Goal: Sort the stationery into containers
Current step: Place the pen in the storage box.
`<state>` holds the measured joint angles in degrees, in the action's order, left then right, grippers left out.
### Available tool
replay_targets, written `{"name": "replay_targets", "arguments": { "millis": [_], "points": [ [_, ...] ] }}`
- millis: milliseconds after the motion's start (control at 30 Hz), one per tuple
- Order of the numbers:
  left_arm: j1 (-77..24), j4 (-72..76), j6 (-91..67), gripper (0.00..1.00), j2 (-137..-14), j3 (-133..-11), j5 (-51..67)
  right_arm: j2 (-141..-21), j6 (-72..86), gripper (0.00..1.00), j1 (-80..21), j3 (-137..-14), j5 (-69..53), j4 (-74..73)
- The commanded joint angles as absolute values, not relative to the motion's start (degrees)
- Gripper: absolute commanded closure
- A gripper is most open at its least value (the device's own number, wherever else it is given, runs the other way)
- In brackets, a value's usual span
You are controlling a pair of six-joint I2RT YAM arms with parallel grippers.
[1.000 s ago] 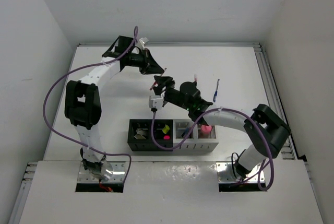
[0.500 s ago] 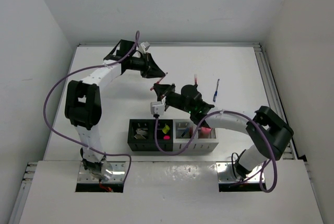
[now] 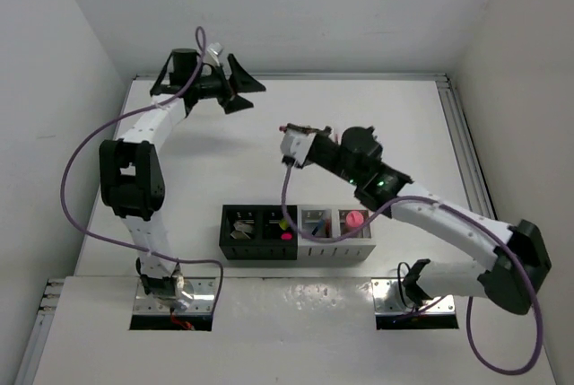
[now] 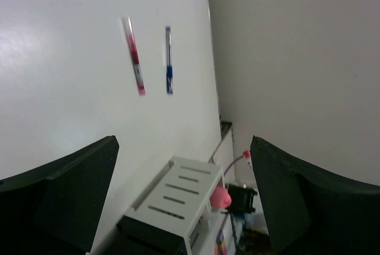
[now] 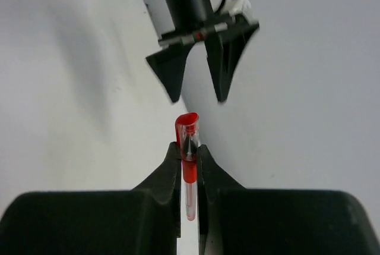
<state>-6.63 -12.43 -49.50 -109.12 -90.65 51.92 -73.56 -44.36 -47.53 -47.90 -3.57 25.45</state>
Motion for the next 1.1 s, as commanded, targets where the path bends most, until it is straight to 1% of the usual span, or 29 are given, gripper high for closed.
{"name": "replay_targets", "arguments": {
  "millis": [0, 33, 67, 100, 167, 200, 267, 467, 567, 600, 700, 800, 1000, 1067],
  "points": [
    [-2.5, -5.6, -48.9, 0.0, -109.6, -94.0, 52.1, -66.7, -21.8, 1.0, -43.6, -57.0, -7.9, 3.6],
    [-2.0, -4.5, -49.0, 0.0, -110.0, -94.0, 52.8, -66.0, -15.2, 1.0, -41.9, -60.0, -10.6, -1.9],
    [-1.2, -4.0, -48.6, 0.0, -110.4, -93.9, 53.7, -65.7, -12.0, 1.0, -41.4, -61.3, -12.6, -9.1],
    [-1.1, -2.9, -47.9, 0.0, -110.4, -93.7, 54.0, -65.0, -6.2, 1.0, -40.8, -63.1, -15.3, -12.2],
    [-0.8, -1.9, -45.1, 0.0, -109.5, -92.8, 53.5, -63.2, -1.0, 1.0, -40.2, -63.2, -16.6, -16.8],
    [-0.8, -1.8, -43.9, 0.0, -109.1, -92.5, 53.2, -62.6, 3.6, 1.0, -39.6, -62.1, -16.9, -17.3],
    [-1.1, -1.1, -41.7, 0.0, -107.7, -90.9, 52.0, -60.4, 6.3, 1.0, -39.4, -59.7, -17.1, -17.7],
    [-2.0, -1.4, -38.9, 0.0, -105.6, -88.9, 51.2, -59.4, 11.7, 1.0, -38.9, -57.0, -18.0, -14.3],
    [-1.8, -2.5, -35.3, 0.0, -102.3, -86.6, 49.1, -58.3, 14.6, 1.0, -38.8, -55.4, -19.2, -13.4],
    [-1.7, -2.5, -32.7, 0.0, -99.2, -84.1, 47.1, -57.2, 15.5, 1.0, -38.8, -54.7, -19.7, -12.8],
    [-1.7, -1.9, -28.3, 0.0, -93.6, -79.7, 43.5, -54.8, 19.1, 1.0, -38.8, -49.8, -20.6, -9.4],
    [-1.5, -3.6, -25.6, 0.0, -90.4, -77.2, 42.6, -53.0, 21.5, 1.0, -38.9, -45.6, -21.4, -5.7],
    [-0.2, -7.4, -21.7, 0.0, -86.3, -74.3, 41.4, -50.9, 25.1, 1.0, -38.8, -36.9, -21.4, 1.8],
    [0.0, -8.7, -20.6, 0.0, -85.3, -74.2, 39.9, -51.0, 26.5, 0.95, -38.9, -35.3, -21.4, 3.7]
  ]
}}
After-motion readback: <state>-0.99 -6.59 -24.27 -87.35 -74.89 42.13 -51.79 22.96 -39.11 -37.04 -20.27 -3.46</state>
